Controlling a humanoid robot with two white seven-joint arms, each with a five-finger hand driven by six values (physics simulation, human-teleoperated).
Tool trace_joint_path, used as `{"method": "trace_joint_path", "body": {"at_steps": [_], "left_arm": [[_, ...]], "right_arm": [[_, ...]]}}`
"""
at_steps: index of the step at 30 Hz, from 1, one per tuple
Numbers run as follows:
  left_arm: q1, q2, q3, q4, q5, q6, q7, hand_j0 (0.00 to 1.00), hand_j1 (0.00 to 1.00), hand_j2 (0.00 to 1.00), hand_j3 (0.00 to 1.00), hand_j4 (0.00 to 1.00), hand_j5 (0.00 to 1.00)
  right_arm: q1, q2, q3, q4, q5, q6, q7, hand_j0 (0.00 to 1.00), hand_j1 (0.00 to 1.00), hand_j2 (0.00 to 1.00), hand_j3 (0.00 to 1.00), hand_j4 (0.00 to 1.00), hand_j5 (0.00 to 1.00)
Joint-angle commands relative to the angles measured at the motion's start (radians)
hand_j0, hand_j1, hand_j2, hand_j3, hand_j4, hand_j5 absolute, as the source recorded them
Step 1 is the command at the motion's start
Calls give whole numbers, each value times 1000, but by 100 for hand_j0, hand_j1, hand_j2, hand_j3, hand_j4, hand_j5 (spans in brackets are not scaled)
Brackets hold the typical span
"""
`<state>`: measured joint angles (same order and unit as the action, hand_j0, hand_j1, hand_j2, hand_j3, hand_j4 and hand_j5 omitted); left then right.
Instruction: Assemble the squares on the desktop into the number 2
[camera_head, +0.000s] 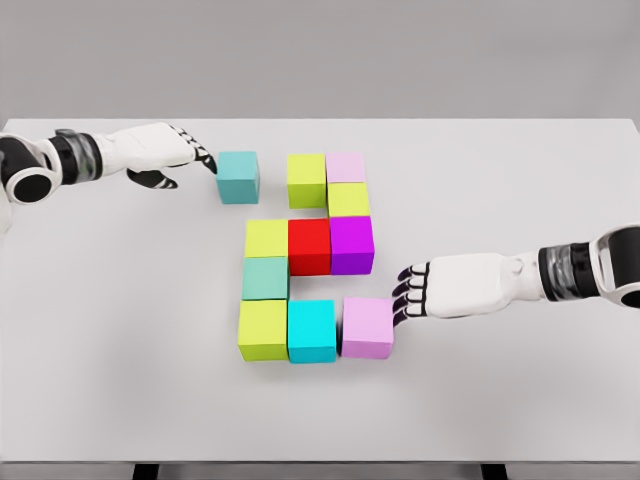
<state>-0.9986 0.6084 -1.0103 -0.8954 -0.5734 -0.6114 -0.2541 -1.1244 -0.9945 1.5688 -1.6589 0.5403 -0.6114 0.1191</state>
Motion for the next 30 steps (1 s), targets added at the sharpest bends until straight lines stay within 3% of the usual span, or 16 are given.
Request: {"method": "trace_joint_path", "body": {"at_steps": [1, 10, 25, 28, 30], "left_arm": [[0, -4, 1, -8, 3, 1, -1, 73, 73, 73, 73, 73, 73], [-2, -6, 2, -13, 4, 1, -1, 73, 73, 73, 73, 73, 73], [-15, -39, 1, 44, -10, 1, -5, 75, 75, 75, 75, 75, 75], [-15, -42, 2, 43, -10, 1, -5, 75, 75, 75, 75, 75, 75], [-15, -53, 2, 43, -11, 1, -5, 75, 75, 75, 75, 75, 75]], "right_arm": [[0, 0, -9, -1, -6, 1, 1, 93, 93, 93, 93, 93, 93], [0, 2, -9, -7, -6, 1, 1, 93, 93, 93, 93, 93, 93], [0, 8, -9, -2, -6, 1, 1, 93, 93, 93, 93, 93, 93], [0, -6, -24, 7, -3, 1, 4, 97, 97, 97, 97, 97, 97], [0, -56, -85, 60, -5, 1, 4, 98, 98, 98, 98, 98, 98]]}}
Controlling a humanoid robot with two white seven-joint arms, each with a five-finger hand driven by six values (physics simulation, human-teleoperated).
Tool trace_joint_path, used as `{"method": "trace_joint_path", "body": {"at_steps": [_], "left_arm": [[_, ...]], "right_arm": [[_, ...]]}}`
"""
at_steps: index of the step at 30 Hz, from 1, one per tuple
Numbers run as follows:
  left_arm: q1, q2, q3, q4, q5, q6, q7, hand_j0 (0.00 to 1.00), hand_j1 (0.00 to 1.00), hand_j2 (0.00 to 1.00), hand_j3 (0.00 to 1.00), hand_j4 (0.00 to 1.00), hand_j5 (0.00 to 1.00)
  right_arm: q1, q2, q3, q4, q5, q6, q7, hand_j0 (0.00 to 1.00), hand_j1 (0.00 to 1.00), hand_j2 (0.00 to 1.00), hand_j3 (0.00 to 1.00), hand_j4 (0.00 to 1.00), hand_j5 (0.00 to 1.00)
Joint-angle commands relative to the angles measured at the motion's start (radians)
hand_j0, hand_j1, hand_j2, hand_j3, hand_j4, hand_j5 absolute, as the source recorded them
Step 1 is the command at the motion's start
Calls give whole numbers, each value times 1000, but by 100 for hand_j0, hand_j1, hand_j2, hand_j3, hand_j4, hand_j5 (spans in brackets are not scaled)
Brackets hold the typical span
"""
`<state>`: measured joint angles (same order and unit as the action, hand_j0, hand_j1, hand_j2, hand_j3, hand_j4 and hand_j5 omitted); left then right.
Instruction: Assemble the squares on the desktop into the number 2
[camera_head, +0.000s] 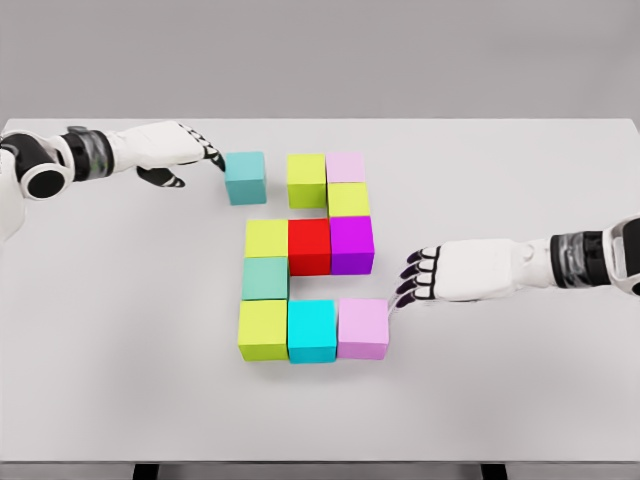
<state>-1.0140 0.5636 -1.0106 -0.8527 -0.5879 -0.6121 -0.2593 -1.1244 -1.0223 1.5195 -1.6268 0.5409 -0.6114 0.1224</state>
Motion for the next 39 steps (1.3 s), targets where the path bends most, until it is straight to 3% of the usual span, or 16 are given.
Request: {"method": "trace_joint_path", "body": {"at_steps": [1, 5, 8, 10, 12, 15, 20, 23, 25, 35, 36, 39], "left_arm": [[0, -8, 3, 0, 3, 1, 0, 75, 75, 75, 75, 75, 75], [0, -18, 3, -2, 3, 1, 0, 75, 75, 75, 75, 75, 75], [0, -19, 3, -2, 3, 1, -8, 75, 75, 75, 75, 75, 75], [-2, -19, 3, -2, 3, 1, -14, 75, 75, 75, 75, 75, 75], [-2, -19, 4, -2, 4, 1, -14, 75, 75, 75, 75, 75, 75], [-2, -27, 6, 0, 4, 1, -14, 75, 75, 75, 75, 75, 75], [-5, -30, 6, 17, 3, 1, -14, 76, 76, 76, 76, 76, 76], [-11, -31, 6, 26, 3, 1, -14, 76, 76, 76, 76, 76, 76], [-12, -31, 7, 34, 3, 1, -14, 78, 78, 78, 78, 78, 78], [-12, -31, 7, 34, 3, 1, -14, 78, 78, 78, 78, 78, 78], [-25, -68, 7, 64, 3, 1, -15, 78, 78, 78, 78, 78, 78], [-25, -68, 6, 64, 3, 1, -15, 78, 78, 78, 78, 78, 78]], "right_arm": [[0, -54, -64, 28, -4, 1, 0, 99, 99, 99, 99, 99, 99], [2, -124, -208, 30, -16, 1, 0, 100, 100, 100, 100, 100, 100], [12, -171, -321, 41, -191, 1, 2, 100, 100, 100, 100, 100, 100], [121, -206, -526, 82, -323, 1, 3, 100, 100, 100, 100, 100, 100], [258, -202, -685, 119, -366, 1, 3, 100, 100, 100, 100, 100, 100], [396, -151, -817, 122, -369, 1, 2, 100, 100, 100, 100, 100, 100], [557, -18, -875, 128, -366, 1, 2, 100, 100, 100, 100, 100, 100], [692, 60, -1004, 133, -357, 1, 3, 100, 100, 100, 100, 100, 100], [759, 102, -1087, 182, -354, 1, 3, 100, 100, 100, 100, 100, 100], [759, 102, -1087, 182, -354, 1, 3, 100, 100, 100, 100, 100, 100], [847, 146, -1173, 248, -354, 1, 2, 100, 100, 100, 100, 100, 100], [851, 146, -1173, 248, -352, 1, 2, 100, 100, 100, 100, 100, 100]]}}
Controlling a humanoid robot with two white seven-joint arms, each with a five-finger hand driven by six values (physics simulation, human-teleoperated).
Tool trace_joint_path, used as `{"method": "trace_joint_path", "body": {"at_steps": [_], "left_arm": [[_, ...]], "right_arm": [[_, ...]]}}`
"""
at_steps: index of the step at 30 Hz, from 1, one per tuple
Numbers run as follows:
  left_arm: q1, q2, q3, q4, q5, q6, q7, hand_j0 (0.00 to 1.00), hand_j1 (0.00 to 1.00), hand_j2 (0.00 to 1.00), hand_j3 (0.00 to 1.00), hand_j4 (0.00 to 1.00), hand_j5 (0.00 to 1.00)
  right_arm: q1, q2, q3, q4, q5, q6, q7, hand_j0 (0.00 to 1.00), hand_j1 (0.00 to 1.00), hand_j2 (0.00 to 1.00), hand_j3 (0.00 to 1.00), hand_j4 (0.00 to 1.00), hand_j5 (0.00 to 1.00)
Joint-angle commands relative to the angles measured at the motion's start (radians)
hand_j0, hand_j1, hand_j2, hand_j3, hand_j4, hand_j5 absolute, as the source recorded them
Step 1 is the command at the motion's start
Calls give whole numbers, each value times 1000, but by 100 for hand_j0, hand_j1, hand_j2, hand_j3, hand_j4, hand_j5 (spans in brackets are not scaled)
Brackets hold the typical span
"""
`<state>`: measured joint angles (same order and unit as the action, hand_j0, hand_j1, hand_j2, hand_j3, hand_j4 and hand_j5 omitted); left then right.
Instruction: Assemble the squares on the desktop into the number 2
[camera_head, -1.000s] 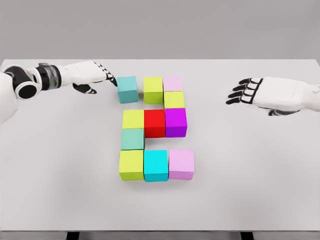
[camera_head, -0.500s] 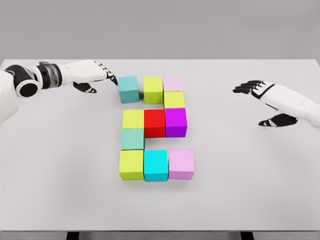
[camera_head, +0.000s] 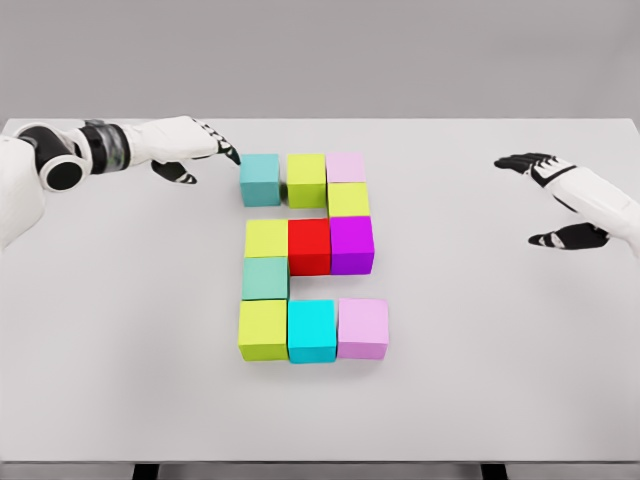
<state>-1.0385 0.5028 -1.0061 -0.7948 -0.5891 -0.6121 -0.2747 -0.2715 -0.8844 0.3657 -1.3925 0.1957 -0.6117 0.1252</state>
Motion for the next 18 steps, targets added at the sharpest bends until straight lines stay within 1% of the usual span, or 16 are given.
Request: {"method": "trace_joint_path", "body": {"at_steps": [1, 18], "left_arm": [[0, -7, 1, 6, 5, 1, 0, 78, 78, 78, 78, 78, 78], [3, -15, 4, 8, 5, 1, 0, 78, 78, 78, 78, 78, 78]], "right_arm": [[0, 7, -19, 15, -7, 1, -1, 100, 100, 100, 100, 100, 100], [6, 7, -21, 10, -9, 1, -1, 100, 100, 100, 100, 100, 100]]}}
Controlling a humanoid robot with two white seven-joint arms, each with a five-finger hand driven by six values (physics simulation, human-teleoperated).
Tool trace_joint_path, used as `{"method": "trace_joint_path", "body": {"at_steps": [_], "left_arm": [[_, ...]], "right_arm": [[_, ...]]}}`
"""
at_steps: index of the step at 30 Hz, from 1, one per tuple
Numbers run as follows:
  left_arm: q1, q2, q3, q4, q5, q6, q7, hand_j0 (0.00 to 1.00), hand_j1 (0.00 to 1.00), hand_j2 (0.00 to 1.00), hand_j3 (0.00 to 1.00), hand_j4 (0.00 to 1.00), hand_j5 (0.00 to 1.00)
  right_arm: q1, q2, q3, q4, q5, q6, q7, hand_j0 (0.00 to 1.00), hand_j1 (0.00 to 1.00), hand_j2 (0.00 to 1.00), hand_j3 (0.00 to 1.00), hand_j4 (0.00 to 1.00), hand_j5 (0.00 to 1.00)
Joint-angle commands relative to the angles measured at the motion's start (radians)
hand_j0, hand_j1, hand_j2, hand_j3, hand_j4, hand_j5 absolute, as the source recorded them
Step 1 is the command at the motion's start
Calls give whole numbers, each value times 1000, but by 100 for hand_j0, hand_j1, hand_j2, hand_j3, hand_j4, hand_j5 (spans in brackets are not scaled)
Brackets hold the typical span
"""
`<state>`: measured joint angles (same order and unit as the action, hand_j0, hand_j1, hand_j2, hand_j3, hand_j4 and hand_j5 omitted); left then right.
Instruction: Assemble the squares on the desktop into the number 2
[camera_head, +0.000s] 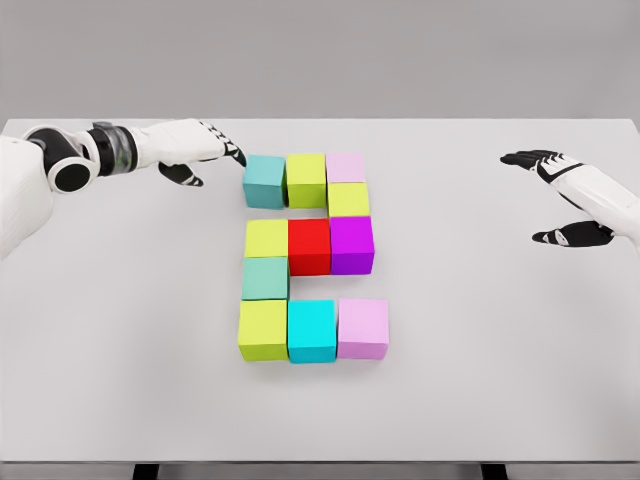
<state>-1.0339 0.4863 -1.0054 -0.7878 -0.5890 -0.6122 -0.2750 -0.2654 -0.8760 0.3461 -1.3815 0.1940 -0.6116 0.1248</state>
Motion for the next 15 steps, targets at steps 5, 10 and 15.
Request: {"method": "trace_joint_path", "body": {"at_steps": [5, 10, 15], "left_arm": [[5, 12, 4, -8, 9, 1, 2, 78, 78, 78, 78, 78, 78], [5, 32, 1, -16, 11, 1, 0, 78, 78, 78, 78, 78, 78], [8, 54, -4, -73, 8, 1, 0, 78, 78, 78, 78, 78, 78]], "right_arm": [[2, -1, -1, -1, -7, 1, -1, 100, 100, 100, 100, 100, 100], [0, -1, -1, 1, -7, 1, -1, 100, 100, 100, 100, 100, 100], [2, -1, -1, 1, -7, 1, -1, 100, 100, 100, 100, 100, 100]]}}
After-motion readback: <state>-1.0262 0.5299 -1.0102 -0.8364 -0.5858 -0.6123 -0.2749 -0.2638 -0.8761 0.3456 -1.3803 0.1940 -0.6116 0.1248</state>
